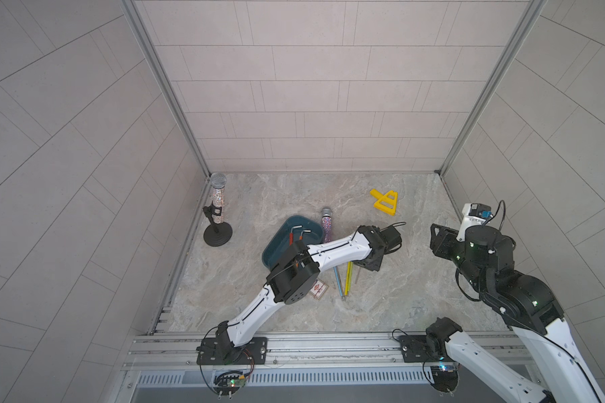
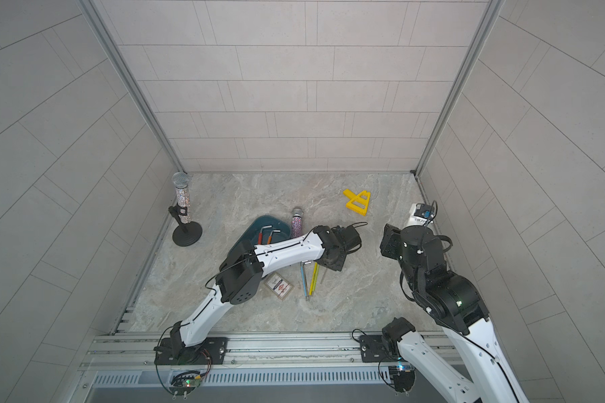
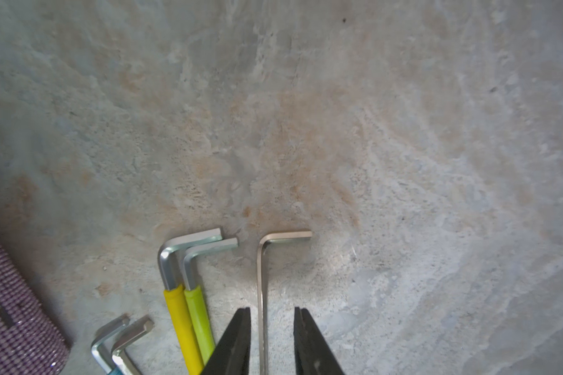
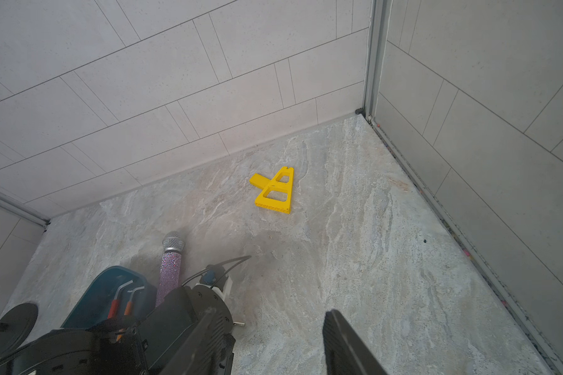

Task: Put the hex key on the desktop into the storage box
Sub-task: Pick up the Allen key from the center of the board.

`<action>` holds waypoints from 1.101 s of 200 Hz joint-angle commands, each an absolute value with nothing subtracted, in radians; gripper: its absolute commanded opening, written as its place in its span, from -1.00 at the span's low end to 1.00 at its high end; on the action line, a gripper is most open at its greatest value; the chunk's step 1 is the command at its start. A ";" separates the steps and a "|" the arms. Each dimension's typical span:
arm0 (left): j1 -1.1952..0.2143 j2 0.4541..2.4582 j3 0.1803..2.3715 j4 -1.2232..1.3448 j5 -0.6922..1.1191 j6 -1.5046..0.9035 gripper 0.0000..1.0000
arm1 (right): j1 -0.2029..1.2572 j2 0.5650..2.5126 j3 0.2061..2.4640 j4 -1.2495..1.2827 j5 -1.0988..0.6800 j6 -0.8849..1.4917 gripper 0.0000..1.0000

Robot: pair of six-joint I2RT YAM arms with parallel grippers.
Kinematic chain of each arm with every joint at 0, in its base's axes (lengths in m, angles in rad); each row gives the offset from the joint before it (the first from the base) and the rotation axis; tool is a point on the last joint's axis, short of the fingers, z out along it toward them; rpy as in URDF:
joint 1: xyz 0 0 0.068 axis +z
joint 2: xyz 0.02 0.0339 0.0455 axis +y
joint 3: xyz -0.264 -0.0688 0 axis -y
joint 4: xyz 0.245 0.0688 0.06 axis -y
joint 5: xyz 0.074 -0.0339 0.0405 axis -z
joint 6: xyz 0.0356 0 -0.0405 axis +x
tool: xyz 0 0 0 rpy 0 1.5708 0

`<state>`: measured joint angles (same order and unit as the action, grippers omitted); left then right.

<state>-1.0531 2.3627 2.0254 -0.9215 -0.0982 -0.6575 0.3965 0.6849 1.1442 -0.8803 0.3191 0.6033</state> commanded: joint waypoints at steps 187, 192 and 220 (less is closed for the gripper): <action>-1.009 2.681 2.606 -1.467 0.016 -0.586 -0.31 | 0.399 0.675 1.145 -0.890 0.339 0.593 0.10; -1.009 2.684 2.606 -1.469 0.015 -0.586 -0.31 | 0.398 0.675 1.144 -0.890 0.339 0.593 0.10; -1.008 2.694 2.607 -1.464 0.025 -0.586 -0.31 | 0.398 0.673 1.140 -0.891 0.339 0.592 0.10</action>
